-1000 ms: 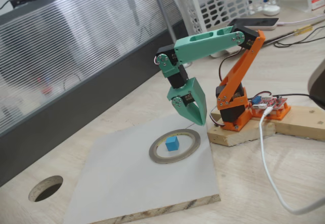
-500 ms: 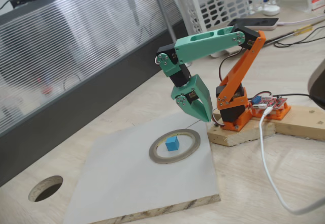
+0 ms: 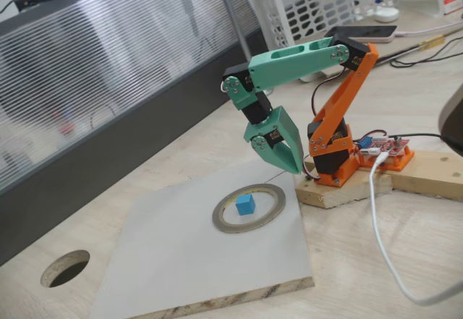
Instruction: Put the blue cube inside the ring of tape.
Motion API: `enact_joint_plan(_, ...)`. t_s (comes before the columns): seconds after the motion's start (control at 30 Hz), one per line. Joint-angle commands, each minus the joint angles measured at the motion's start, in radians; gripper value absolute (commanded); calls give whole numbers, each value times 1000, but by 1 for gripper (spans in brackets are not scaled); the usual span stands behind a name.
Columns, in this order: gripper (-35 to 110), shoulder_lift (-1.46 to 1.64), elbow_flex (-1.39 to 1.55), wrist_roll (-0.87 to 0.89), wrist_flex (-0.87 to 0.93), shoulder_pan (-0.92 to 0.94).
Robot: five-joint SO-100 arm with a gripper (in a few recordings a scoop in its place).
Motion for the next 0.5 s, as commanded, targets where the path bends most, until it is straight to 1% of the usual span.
enact_joint_plan(0.0,0,8,3,12,34,11)
enact_joint_plan(0.47,0,6,5,9,34,11)
